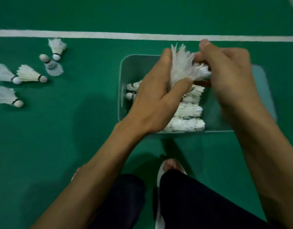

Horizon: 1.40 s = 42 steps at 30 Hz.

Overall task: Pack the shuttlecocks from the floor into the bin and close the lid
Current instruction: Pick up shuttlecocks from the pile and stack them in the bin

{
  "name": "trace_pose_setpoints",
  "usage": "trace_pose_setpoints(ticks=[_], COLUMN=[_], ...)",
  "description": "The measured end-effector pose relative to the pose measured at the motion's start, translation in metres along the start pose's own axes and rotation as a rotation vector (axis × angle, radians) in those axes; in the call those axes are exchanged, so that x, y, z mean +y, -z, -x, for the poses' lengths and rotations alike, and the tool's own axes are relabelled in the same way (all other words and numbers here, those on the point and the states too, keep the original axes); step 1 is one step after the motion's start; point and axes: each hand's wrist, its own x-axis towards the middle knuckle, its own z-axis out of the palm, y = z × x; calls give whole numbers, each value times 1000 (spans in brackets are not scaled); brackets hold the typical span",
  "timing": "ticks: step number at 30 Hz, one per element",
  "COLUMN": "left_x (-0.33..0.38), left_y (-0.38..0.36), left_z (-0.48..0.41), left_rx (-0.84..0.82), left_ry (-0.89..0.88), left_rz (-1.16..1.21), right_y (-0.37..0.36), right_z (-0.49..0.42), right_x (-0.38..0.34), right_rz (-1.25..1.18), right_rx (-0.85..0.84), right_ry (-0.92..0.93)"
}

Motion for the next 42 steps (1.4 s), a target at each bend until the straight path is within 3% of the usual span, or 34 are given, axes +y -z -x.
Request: trace_pose_setpoints(ticks=[4,7,11,13,18,22,27,31,33,35,37,39,42], left_x=[-11,-29,-49,-52,-50,-65,-70,-68,-65,-59,-55,-54,-52], left_y=[-32,-27,11,21,12,-4,-19,-28,-34,-38,-43,-46,-43], left_z=[1,2,-2,-4,-10,-11,-15,-18,-16,-14,-11,-6,-4], left_rx=[-85,-181,-339,-443,-684,-785,-784,-699,-624,-542,-487,-456,-506], left_ry=[74,161,370,415,468,489,539,490,422,360,327,357,451], left_rz=[-211,-550,-853,-856,-555,-569,-531,-547,-547,-515,-521,-541,-564], right_y=[47,52,23,2,-32,-35,-30,-2,8,13,19,29,43], right_z=[-10,-21,-36,-45,-65,-70,-70,-46,-27,-12,-8,-16,-35], right_x=[58,92,105,106,125,131,126,111,98,91,93,101,107], right_rz=[178,410,520,530,423,271,274,246,154,145,192,289,619], right_rx=[90,15,-66,-96,-172,-243,-253,-71,-198,-442,-499,-341,-35], right_ry=[-119,-233,-305,-332,-473,-650,-579,-365,-333,-332,-289,-288,-217])
